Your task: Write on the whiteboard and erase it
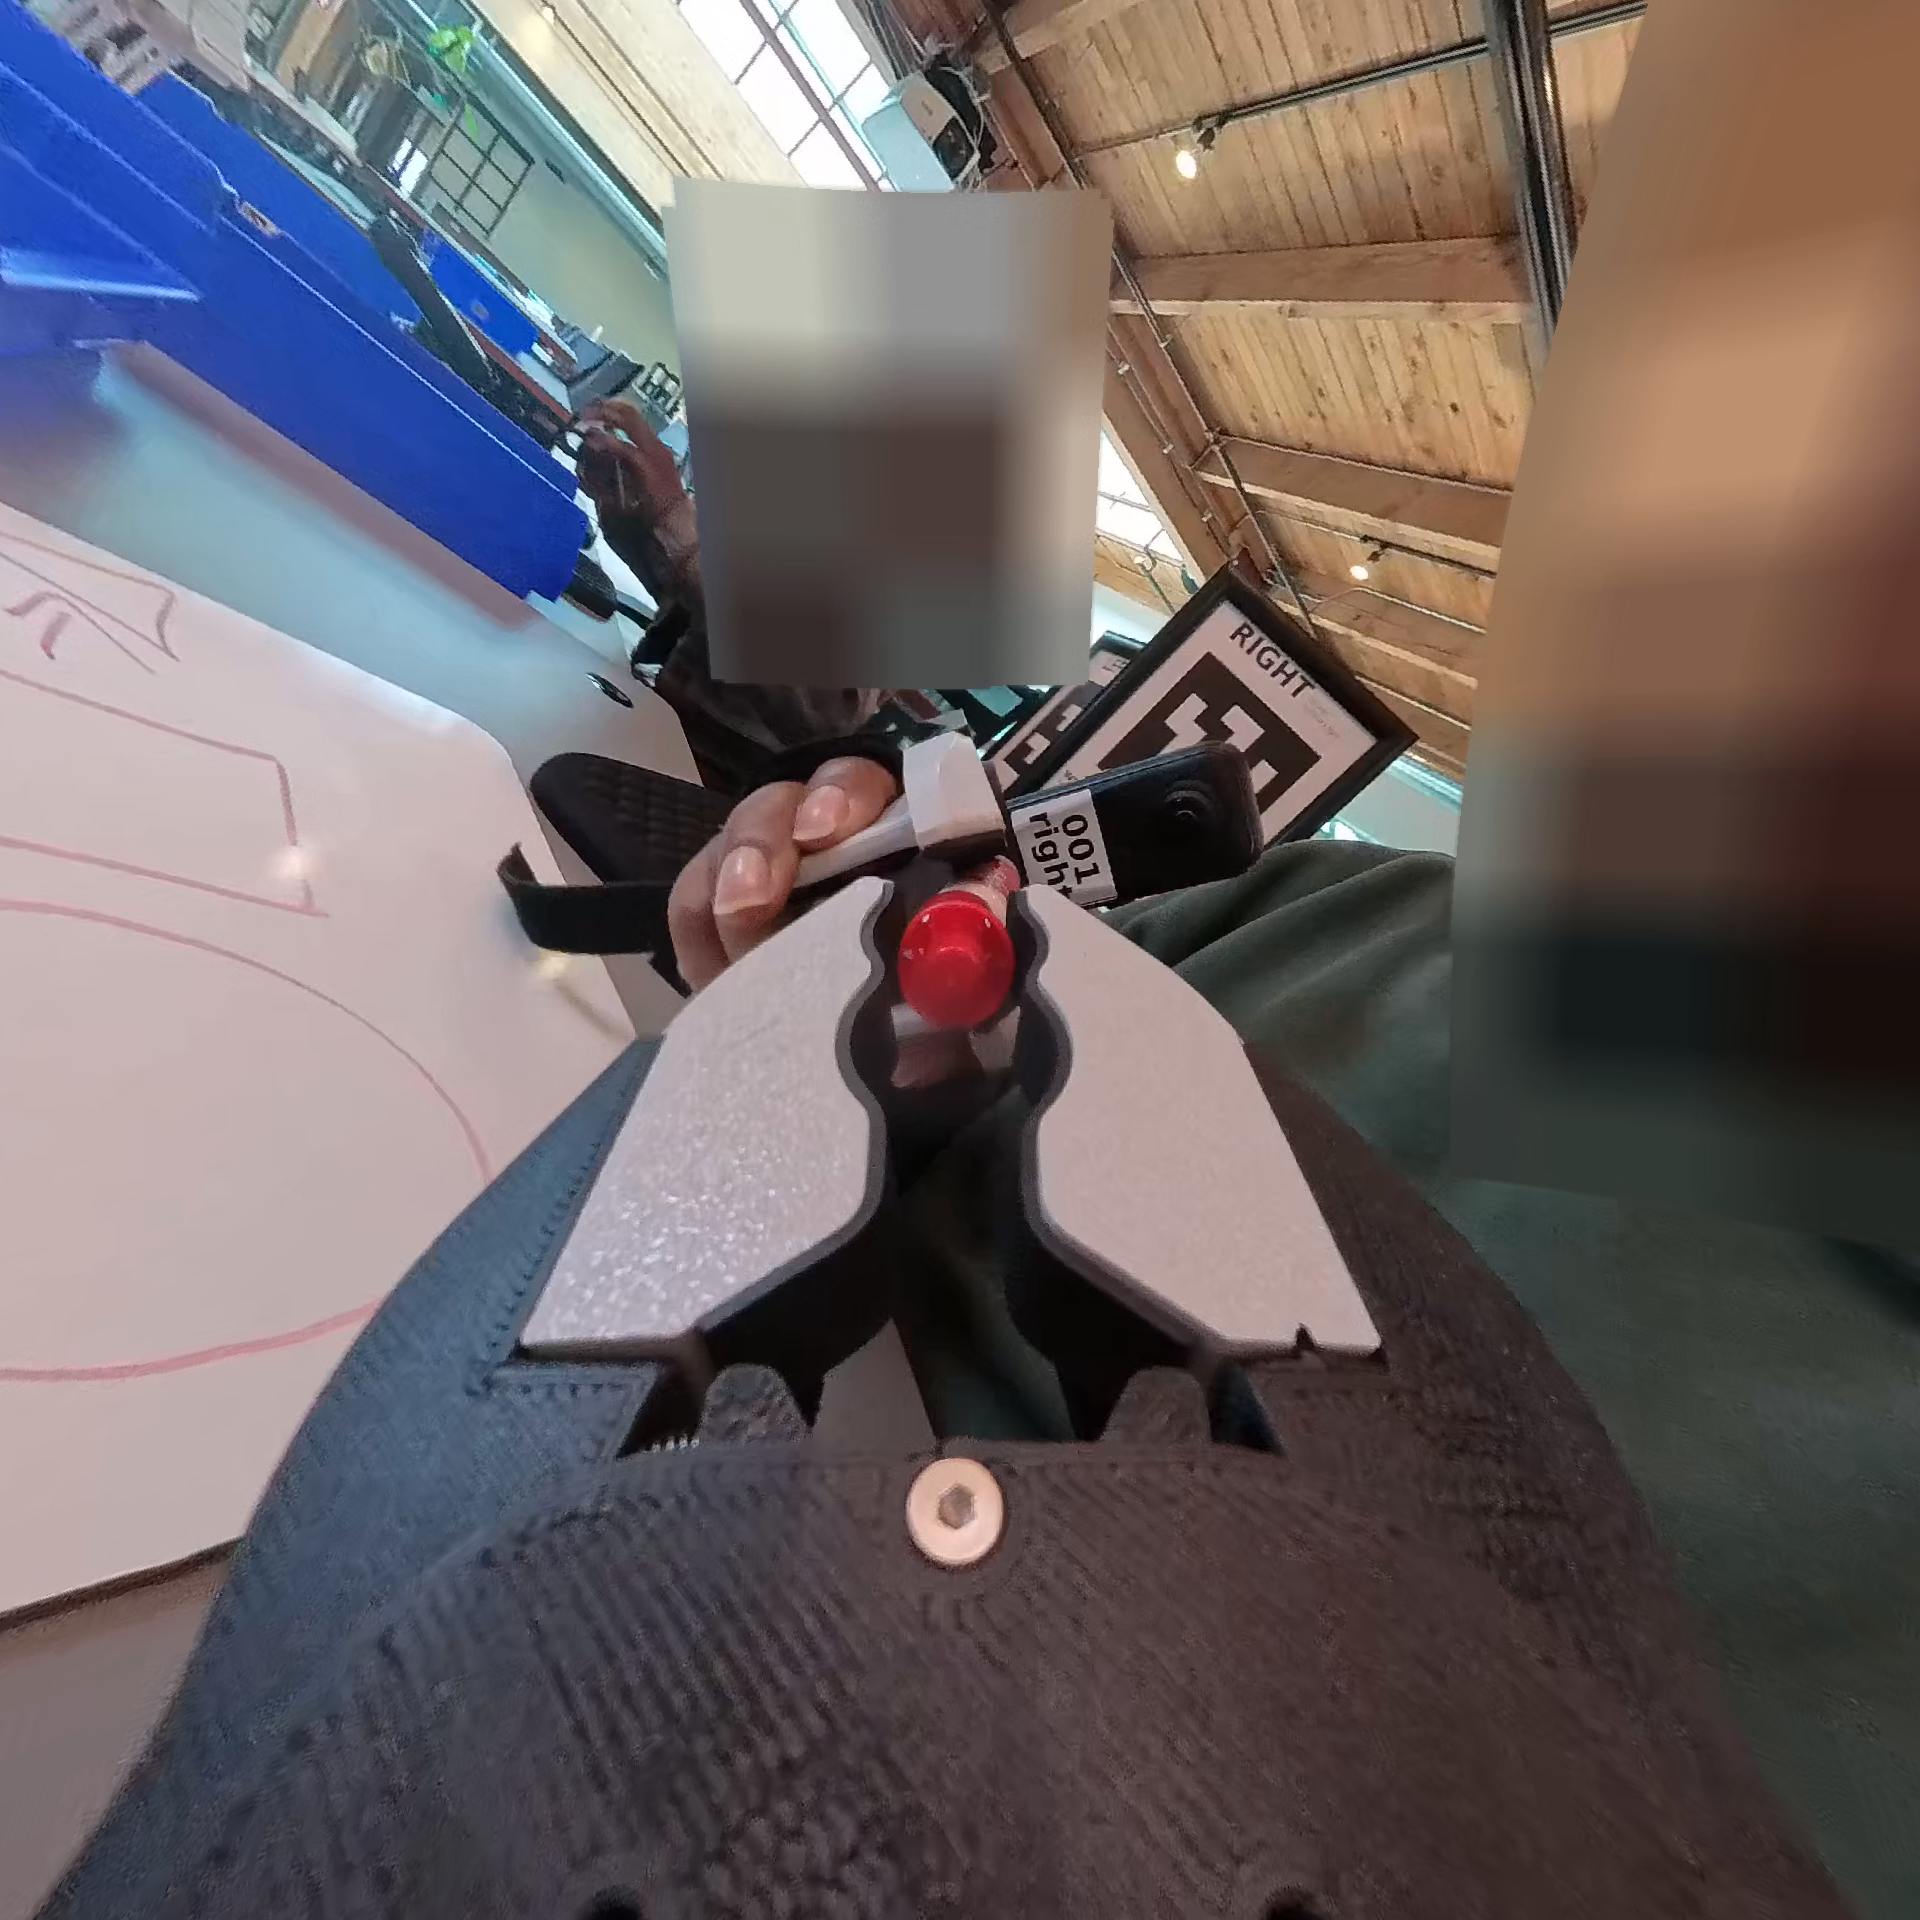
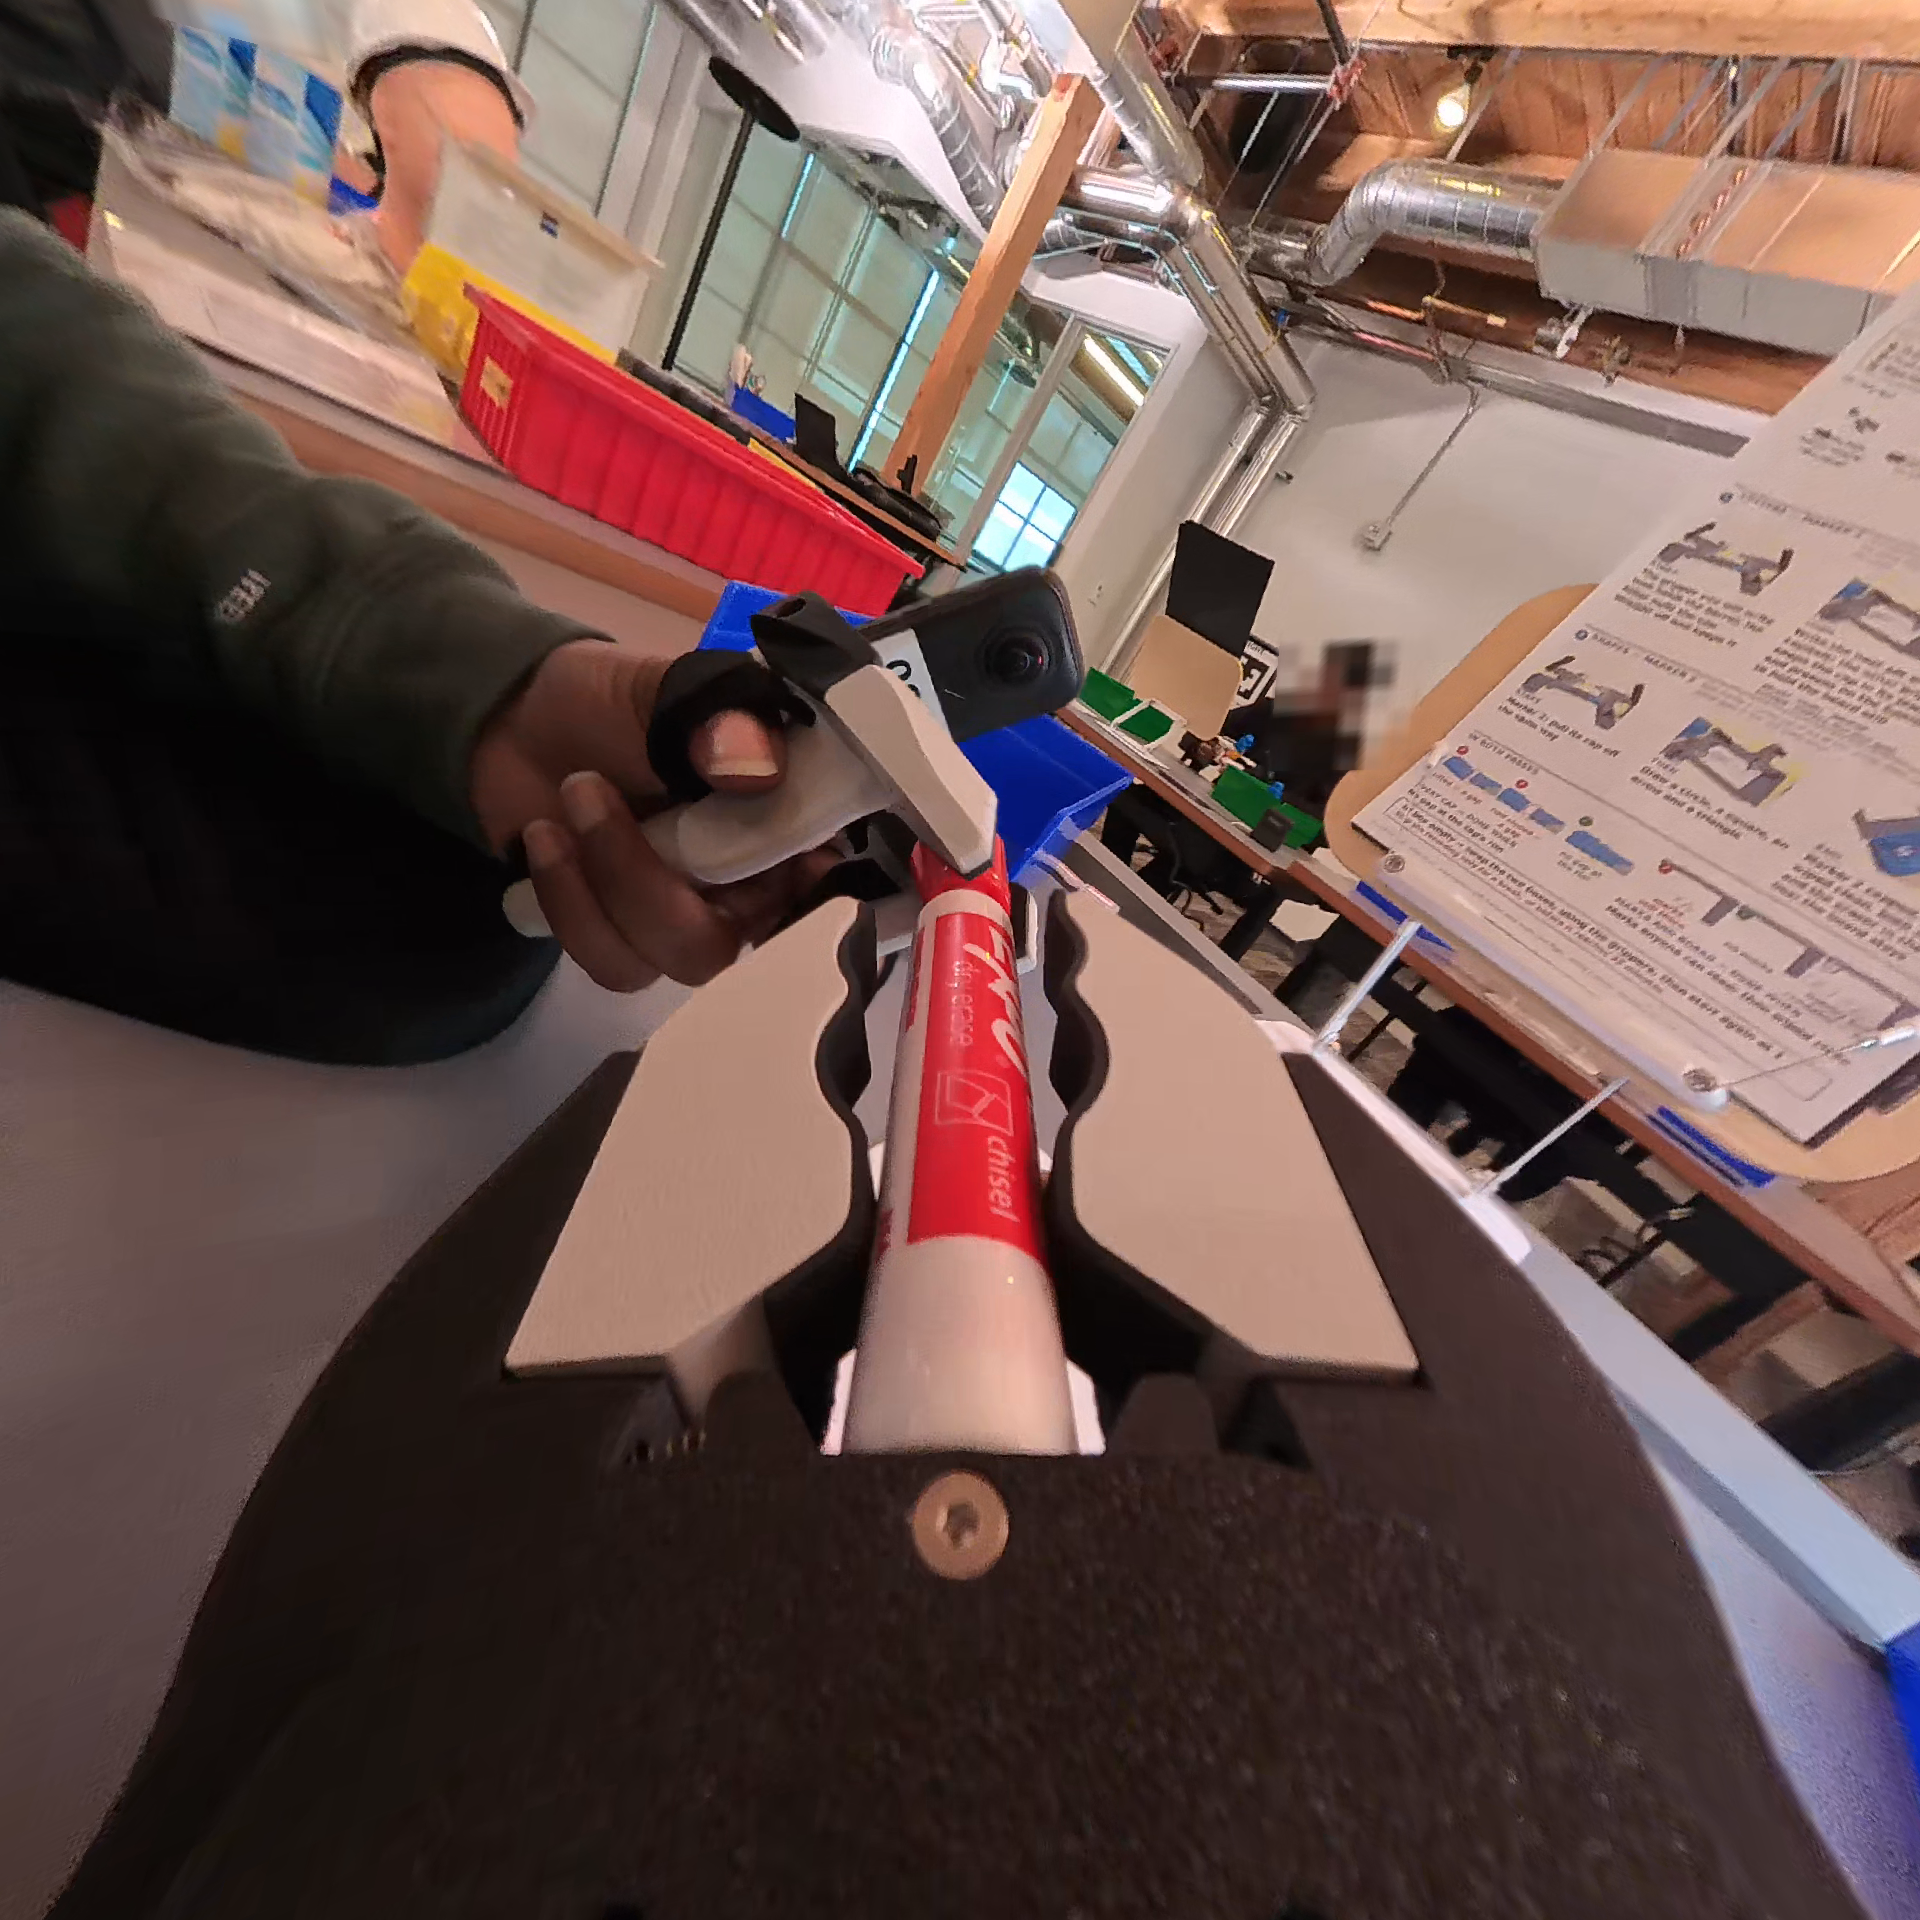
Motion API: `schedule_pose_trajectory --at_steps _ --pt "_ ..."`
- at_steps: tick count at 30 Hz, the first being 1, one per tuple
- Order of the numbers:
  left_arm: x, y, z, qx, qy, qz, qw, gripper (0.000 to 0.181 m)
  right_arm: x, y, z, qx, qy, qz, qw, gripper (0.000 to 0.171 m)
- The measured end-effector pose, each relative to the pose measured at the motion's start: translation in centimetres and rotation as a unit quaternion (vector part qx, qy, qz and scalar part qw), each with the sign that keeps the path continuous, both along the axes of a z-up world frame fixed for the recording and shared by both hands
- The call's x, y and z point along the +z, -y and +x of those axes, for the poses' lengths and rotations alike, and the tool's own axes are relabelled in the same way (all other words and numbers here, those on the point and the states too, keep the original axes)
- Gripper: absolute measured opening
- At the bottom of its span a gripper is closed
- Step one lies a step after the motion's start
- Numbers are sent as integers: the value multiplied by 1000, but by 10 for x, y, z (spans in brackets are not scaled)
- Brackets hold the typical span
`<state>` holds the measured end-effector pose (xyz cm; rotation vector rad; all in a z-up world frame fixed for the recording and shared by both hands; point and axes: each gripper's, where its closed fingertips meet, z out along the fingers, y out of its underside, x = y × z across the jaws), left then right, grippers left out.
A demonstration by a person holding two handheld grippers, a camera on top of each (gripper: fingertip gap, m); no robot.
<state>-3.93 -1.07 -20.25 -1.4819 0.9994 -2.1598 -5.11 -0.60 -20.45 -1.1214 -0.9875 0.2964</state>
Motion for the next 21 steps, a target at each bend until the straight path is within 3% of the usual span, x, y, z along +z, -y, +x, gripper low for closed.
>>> schedule_pose_trajectory --at_steps 6,9,13,16,21 --pt "-6 16 2 -46 -10 -26 999 21 -5 8 -4 16 40 40 998 32" --pt "-1 15 6 -25 -11 16 1000 21 -3 7 -1 6 37 56 998 32" --pt "-5 11 5 -29 -9 2 1000 20 -6 7 -3 26 31 24 999 33" --pt "3 6 5 -9 -2 38 999 20 -4 2 -1 23 17 -8 1000 34" --pt "-1 -34 -12 119 -43 154 980 20 -1 -3 22 2 12 -88 996 39"
